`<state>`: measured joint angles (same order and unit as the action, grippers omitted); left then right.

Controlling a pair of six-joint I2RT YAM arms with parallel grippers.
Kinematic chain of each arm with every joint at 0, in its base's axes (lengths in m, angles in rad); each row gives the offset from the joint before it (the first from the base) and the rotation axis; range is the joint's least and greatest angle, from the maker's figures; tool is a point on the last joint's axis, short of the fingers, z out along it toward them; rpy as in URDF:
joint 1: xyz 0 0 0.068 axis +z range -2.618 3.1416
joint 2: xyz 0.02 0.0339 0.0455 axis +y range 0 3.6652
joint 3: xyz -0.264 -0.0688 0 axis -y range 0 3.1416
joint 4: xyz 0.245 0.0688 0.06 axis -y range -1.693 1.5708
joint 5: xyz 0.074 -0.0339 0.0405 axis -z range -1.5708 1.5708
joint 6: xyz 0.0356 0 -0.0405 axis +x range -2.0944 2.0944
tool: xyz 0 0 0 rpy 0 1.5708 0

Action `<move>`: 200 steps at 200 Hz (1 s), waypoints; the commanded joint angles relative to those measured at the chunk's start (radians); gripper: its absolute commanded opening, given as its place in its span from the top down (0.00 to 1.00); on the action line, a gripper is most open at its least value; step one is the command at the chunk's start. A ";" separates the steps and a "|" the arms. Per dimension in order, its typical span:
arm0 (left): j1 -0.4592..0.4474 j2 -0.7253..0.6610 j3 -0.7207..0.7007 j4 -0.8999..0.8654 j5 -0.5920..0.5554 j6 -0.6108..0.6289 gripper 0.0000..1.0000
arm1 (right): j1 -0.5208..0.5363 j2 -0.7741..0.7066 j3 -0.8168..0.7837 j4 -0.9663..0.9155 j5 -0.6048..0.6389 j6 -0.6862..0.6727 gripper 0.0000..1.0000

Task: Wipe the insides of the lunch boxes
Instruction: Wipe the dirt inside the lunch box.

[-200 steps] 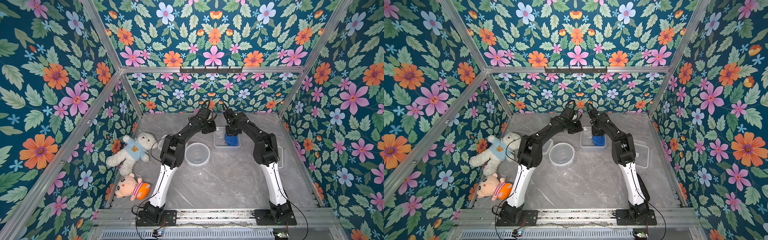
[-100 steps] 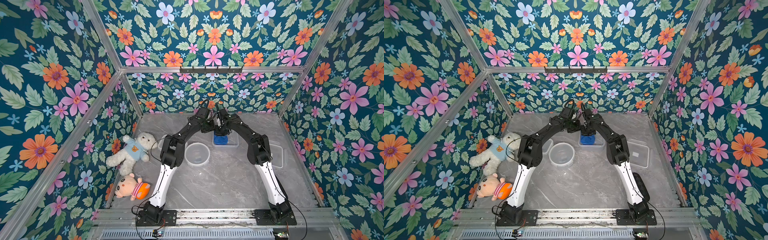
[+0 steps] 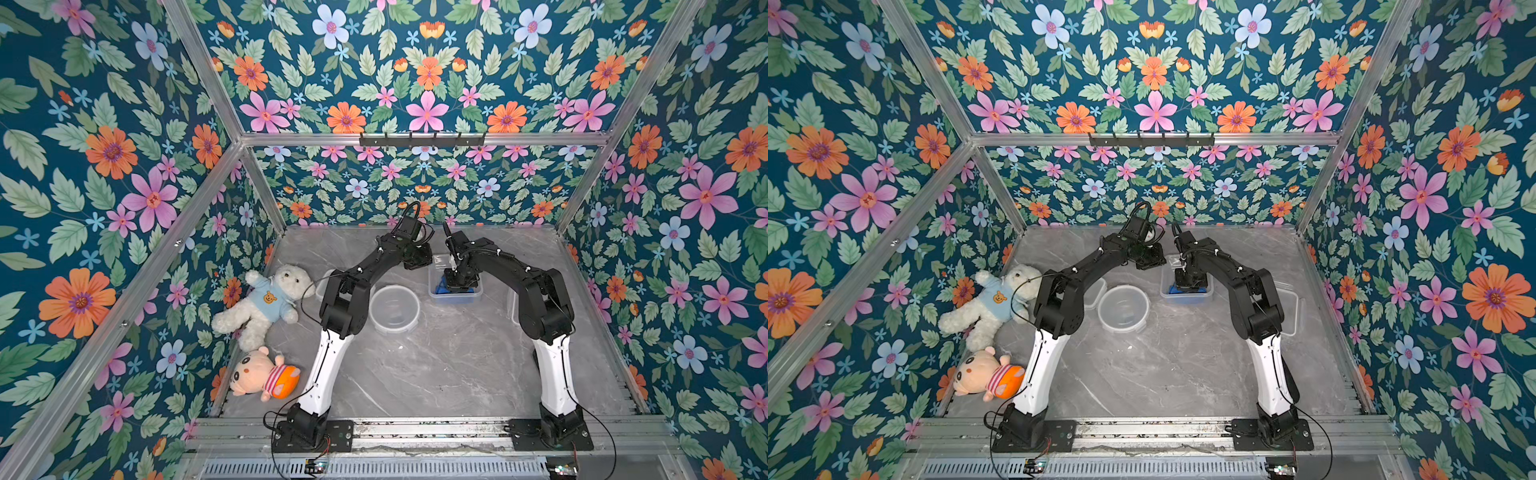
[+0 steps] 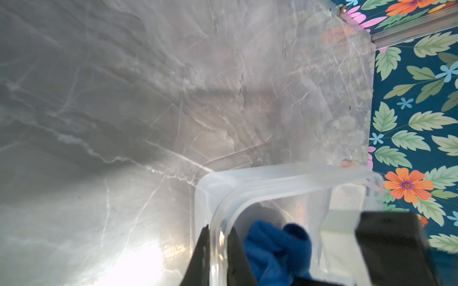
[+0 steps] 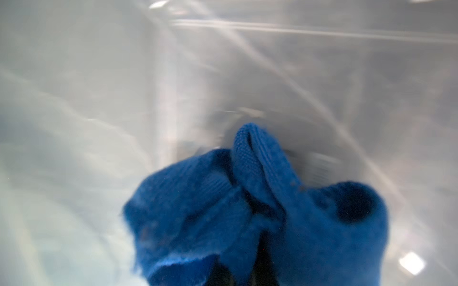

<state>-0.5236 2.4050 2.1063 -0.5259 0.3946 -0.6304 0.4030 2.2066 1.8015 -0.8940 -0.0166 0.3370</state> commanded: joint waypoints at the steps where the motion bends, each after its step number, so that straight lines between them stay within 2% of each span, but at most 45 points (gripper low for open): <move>1: 0.004 -0.030 -0.012 -0.005 -0.026 0.010 0.86 | -0.022 -0.004 0.005 -0.080 0.198 0.014 1.00; 32: 0.002 -0.046 -0.032 0.000 -0.030 0.015 0.86 | -0.033 0.060 0.104 -0.063 0.239 -0.008 1.00; 81: -0.001 -0.014 -0.013 0.006 -0.016 0.004 0.87 | -0.016 0.383 0.565 -0.129 0.011 -0.050 1.00; 103: -0.002 -0.005 0.003 0.003 -0.014 0.002 0.87 | 0.006 0.422 0.633 -0.084 -0.141 -0.052 1.00; 138: -0.002 0.003 0.023 0.003 -0.011 -0.004 0.87 | 0.013 0.319 0.444 0.054 -0.338 -0.037 1.00; 161: -0.003 0.001 0.025 0.003 -0.011 -0.004 0.87 | 0.008 0.168 0.218 0.140 -0.363 -0.032 1.00; 185: -0.003 -0.004 0.021 0.003 -0.010 -0.005 0.87 | -0.044 -0.030 -0.071 0.370 -0.453 0.075 1.00; 200: -0.004 -0.012 0.010 0.008 -0.011 -0.007 0.87 | -0.069 -0.082 -0.141 0.453 -0.512 0.138 1.00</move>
<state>-0.5262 2.4046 2.1212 -0.5381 0.3664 -0.6300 0.3679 2.2013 1.7527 -0.6521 -0.3931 0.3626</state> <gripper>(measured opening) 0.135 0.090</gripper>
